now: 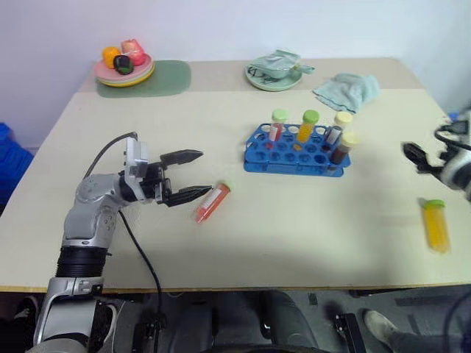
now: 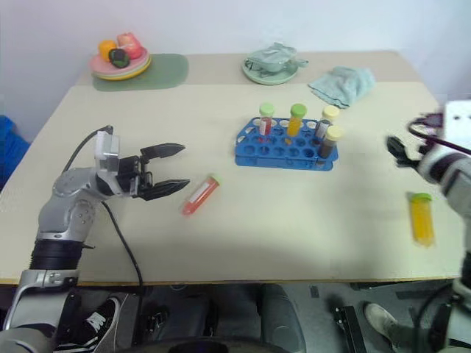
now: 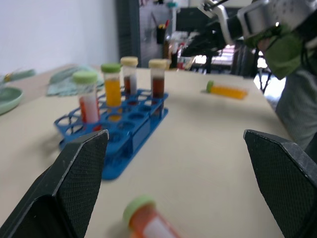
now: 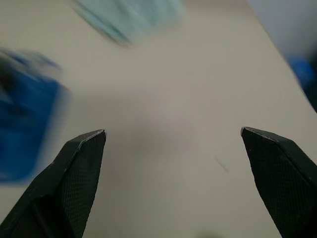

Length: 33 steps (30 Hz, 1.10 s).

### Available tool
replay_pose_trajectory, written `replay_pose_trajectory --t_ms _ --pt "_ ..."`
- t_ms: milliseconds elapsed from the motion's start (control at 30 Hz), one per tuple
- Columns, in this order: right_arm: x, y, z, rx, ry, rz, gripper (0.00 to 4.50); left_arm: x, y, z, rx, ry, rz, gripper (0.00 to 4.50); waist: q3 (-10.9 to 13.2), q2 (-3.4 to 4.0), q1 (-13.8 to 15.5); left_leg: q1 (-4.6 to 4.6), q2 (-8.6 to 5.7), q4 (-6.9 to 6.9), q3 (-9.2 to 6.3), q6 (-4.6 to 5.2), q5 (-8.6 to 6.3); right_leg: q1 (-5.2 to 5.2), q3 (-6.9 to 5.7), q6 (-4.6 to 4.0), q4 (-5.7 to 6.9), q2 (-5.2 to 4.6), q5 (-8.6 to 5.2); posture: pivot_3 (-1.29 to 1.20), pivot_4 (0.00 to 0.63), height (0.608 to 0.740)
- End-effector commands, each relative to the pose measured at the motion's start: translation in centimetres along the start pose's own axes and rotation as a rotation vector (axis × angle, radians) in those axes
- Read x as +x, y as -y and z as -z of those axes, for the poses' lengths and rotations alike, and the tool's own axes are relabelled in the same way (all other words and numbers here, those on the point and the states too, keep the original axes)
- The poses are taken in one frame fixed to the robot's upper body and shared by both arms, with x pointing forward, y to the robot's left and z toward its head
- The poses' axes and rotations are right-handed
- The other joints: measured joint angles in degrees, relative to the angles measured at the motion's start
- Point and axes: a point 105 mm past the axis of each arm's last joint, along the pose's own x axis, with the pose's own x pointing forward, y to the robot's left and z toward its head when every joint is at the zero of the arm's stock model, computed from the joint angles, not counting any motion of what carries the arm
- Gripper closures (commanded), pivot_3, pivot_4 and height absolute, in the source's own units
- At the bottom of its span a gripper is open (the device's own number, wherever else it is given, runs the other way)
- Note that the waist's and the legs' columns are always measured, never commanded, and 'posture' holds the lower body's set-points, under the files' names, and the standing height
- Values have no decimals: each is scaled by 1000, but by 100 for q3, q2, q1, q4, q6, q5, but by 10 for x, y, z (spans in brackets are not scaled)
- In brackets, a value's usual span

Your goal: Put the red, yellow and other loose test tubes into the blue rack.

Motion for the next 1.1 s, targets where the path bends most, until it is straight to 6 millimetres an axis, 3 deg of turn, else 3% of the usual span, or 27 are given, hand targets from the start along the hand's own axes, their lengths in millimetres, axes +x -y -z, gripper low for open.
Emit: replay_pose_trajectory --t_ms 33,200,467,667,1100 --pt "-15 16 0 16 -84 35 53 1 3 -10 33 28 8 0 0 0 -3 1 1 0 0 0 0 2 0 0 -2 2 0 0 150 740" --pt "-24 24 37 81 -313 45 53 5 6 -9 31 37 16 0 -1 0 -77 6 5 0 1 3 -2 6 3 0 1 13 0 0 150 740" --pt "-31 26 57 136 -450 -39 53 6 6 -13 38 46 18 0 -1 0 -105 6 4 0 1 4 -2 4 4 0 3 13 0 0 150 740" --pt "-25 34 59 123 -469 -52 53 1 11 -19 48 37 71 0 -1 0 -107 6 3 0 2 4 -2 6 4 0 1 12 0 0 150 740" --pt "9 34 59 37 -474 -85 53 1 16 -25 60 30 89 0 -1 0 -110 7 4 1 4 3 -1 4 3 0 2 11 0 0 150 740"
